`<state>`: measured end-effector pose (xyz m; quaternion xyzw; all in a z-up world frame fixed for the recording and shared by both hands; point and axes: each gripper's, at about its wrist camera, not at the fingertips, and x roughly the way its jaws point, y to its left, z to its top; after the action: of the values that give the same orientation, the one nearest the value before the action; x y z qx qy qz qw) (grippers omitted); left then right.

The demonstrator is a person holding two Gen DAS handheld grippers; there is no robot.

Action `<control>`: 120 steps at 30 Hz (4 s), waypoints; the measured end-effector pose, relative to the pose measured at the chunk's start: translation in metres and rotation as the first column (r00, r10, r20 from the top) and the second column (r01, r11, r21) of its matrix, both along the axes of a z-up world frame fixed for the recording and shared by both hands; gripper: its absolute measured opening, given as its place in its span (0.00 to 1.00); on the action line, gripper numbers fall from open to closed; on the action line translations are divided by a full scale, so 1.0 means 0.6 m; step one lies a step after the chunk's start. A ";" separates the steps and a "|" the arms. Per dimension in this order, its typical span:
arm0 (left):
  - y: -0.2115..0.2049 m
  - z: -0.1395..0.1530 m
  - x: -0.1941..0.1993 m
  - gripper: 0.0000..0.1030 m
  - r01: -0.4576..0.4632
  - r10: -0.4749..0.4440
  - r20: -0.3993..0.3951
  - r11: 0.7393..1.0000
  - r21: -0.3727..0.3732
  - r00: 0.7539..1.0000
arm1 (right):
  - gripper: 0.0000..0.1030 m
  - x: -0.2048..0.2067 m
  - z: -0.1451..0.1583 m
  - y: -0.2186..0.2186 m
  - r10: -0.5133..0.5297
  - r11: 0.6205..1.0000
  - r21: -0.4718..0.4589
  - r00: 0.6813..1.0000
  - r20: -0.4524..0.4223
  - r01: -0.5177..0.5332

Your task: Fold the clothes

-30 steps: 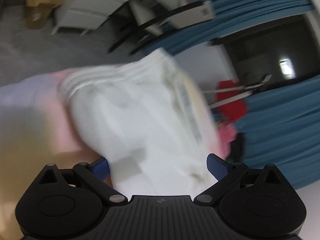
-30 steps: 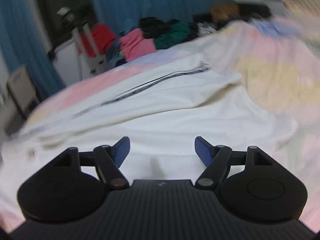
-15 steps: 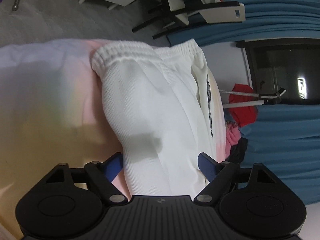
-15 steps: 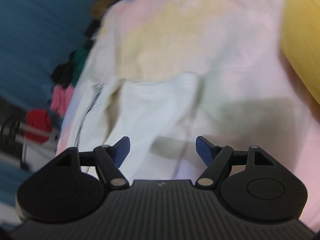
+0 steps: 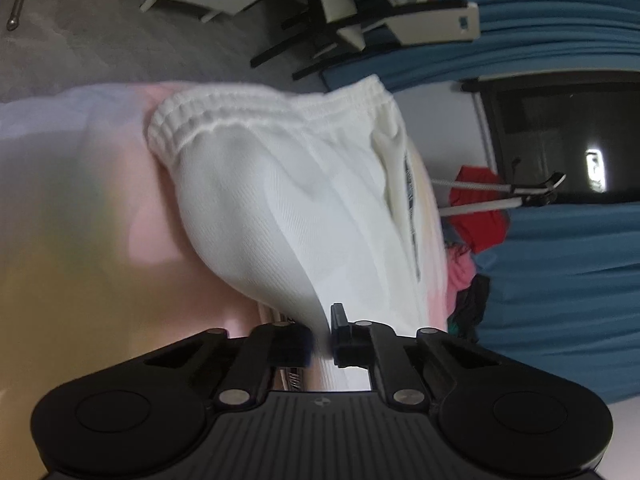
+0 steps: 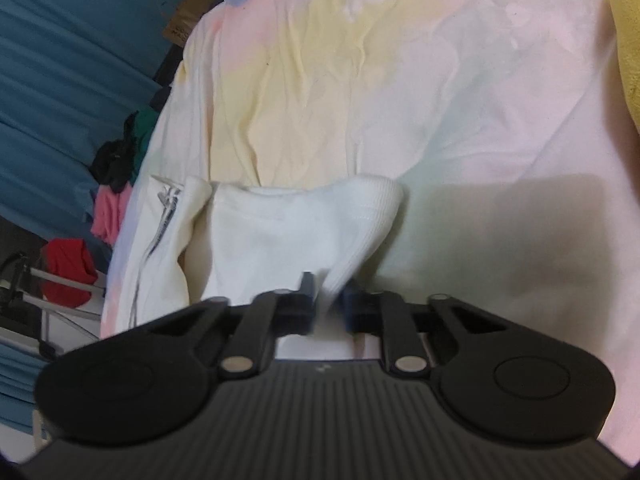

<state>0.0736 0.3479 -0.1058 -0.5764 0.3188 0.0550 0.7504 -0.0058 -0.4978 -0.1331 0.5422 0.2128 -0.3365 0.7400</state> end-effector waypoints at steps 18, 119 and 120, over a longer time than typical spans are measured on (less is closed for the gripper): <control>-0.030 0.186 0.121 0.03 -0.002 -0.056 0.217 0.965 0.261 0.974 | 0.05 0.113 0.200 -0.001 0.048 0.923 -0.384 0.990 0.132 0.007; -0.103 0.147 -0.127 0.78 0.116 -0.064 -0.096 0.612 0.783 0.993 | 0.13 0.103 0.022 -0.010 0.127 0.986 -0.124 0.985 0.118 -0.112; -0.122 0.155 -0.132 0.79 0.108 -0.079 -0.076 0.571 0.814 0.994 | 0.13 0.105 0.024 -0.009 0.129 0.984 -0.136 0.985 0.114 -0.113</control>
<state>-0.0058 0.2744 -0.0128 -0.1478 0.2992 0.1648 0.9281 0.0571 -0.5032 -0.1187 0.4989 0.1775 -0.2699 0.8042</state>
